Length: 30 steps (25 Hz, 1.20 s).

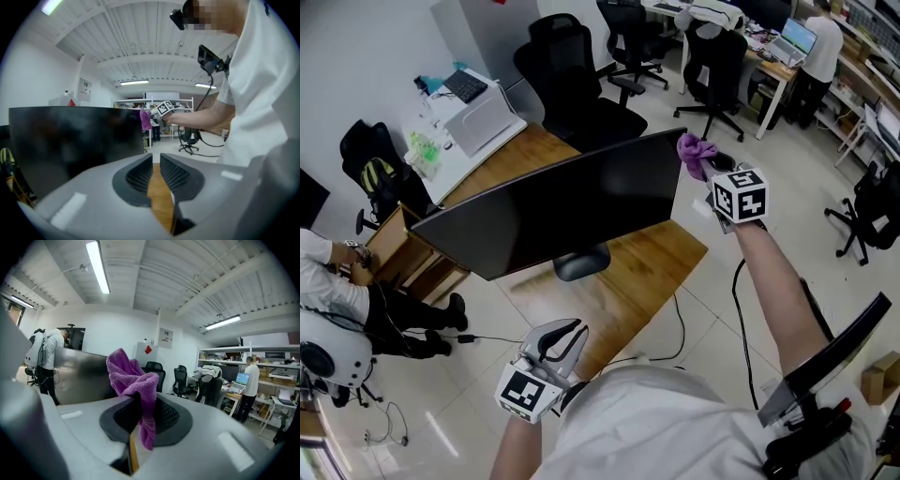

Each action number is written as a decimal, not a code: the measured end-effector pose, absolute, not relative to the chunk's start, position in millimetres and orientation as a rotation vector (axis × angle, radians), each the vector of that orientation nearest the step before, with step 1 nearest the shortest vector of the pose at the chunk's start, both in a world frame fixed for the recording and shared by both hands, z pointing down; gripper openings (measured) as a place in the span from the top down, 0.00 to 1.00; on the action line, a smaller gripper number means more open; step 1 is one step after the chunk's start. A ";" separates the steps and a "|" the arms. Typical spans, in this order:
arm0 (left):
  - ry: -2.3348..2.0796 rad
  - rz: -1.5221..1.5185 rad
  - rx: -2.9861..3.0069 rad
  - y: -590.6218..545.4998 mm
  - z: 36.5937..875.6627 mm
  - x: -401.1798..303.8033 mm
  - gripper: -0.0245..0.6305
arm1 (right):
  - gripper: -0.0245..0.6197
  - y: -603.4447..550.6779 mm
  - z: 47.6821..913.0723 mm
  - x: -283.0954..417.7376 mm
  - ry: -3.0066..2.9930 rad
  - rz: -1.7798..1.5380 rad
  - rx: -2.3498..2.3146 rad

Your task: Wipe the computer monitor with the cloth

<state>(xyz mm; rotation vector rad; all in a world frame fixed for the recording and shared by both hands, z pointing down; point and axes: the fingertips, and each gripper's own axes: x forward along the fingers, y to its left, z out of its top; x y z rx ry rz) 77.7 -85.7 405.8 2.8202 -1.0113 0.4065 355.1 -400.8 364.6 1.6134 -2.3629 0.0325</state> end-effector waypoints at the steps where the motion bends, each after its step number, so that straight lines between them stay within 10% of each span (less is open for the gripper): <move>1: -1.015 0.410 2.820 -83.8 405.1 76.9 0.85 | 0.89 -401.4 357.6 355.5 -2.368 0.023 1.618; 30: -1.016 0.397 2.861 -16.9 374.2 8.1 0.85 | 0.89 -157.0 363.4 312.5 -2.433 0.133 1.820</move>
